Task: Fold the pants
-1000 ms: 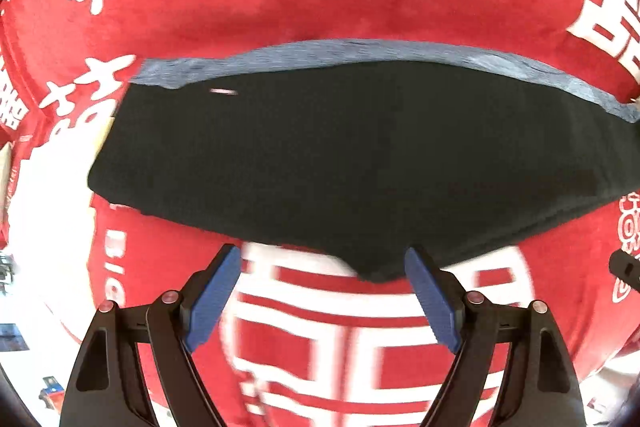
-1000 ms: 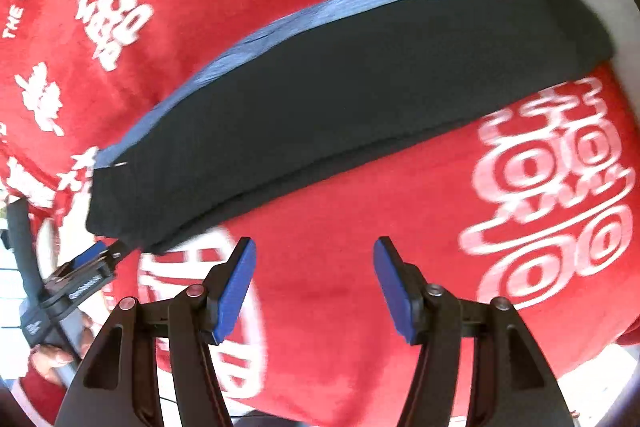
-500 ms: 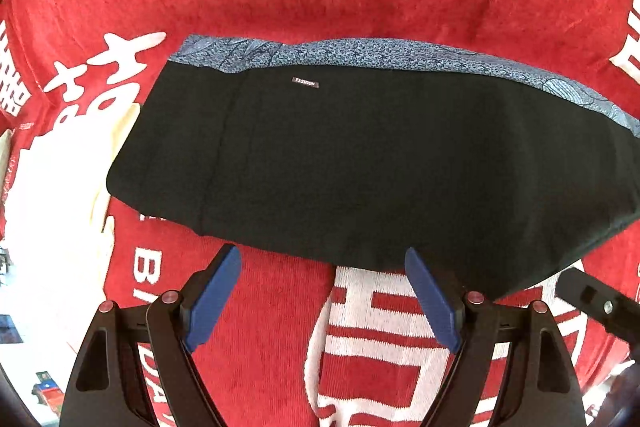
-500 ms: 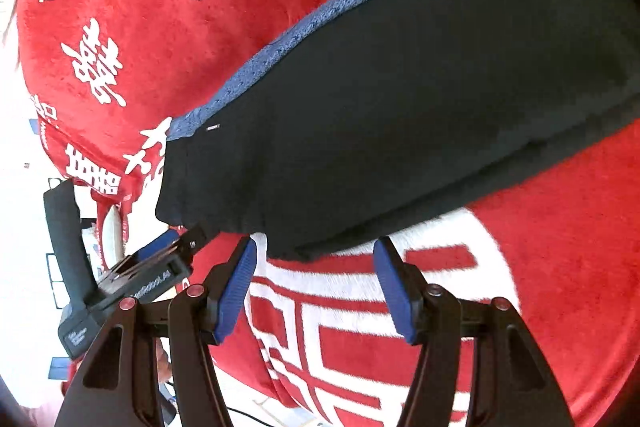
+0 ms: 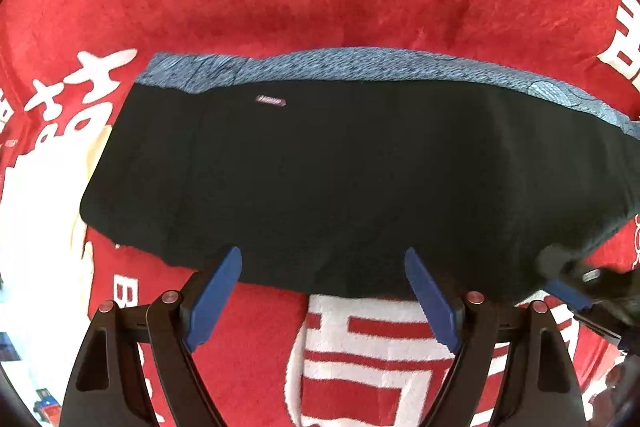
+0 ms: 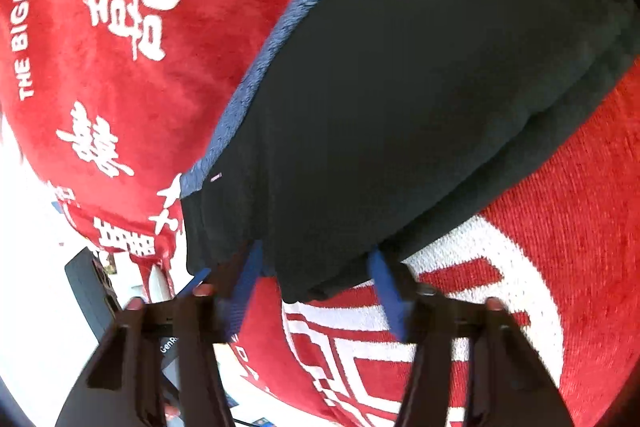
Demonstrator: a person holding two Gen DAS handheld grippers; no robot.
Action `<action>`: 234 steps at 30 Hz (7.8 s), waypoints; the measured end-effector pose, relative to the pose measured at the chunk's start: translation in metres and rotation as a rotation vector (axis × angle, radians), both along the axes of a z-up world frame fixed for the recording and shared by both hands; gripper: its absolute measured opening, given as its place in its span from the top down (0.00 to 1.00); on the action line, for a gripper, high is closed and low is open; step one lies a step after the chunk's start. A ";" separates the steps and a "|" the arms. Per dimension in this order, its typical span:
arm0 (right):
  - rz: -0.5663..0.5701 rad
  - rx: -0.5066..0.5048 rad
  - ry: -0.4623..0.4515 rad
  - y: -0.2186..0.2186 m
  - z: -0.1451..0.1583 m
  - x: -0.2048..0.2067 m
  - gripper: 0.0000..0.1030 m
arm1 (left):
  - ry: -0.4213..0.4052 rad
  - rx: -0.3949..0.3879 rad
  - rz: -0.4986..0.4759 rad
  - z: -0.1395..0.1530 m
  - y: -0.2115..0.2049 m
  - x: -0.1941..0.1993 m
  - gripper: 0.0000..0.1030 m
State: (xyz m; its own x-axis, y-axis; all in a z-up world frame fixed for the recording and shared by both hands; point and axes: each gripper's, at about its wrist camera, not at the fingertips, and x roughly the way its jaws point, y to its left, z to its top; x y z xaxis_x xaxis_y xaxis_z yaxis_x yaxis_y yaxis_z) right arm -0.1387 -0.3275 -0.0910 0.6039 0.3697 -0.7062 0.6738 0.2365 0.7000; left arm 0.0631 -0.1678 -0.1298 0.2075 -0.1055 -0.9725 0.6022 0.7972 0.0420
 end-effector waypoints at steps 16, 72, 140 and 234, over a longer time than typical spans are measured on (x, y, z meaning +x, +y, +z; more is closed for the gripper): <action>0.150 -0.135 0.117 0.013 0.015 -0.028 0.79 | 0.031 0.028 -0.126 -0.020 -0.020 -0.032 0.17; 0.287 -0.572 0.256 -0.167 0.037 0.030 0.55 | -0.022 0.030 0.023 -0.004 -0.134 0.044 0.00; -0.575 -0.290 -0.099 -0.284 0.025 -0.291 0.38 | 0.021 0.049 -0.210 0.034 -0.294 -0.209 0.00; 0.310 -0.774 0.281 -0.042 0.094 -0.081 0.61 | 0.328 -0.267 -0.299 0.096 -0.142 -0.093 0.91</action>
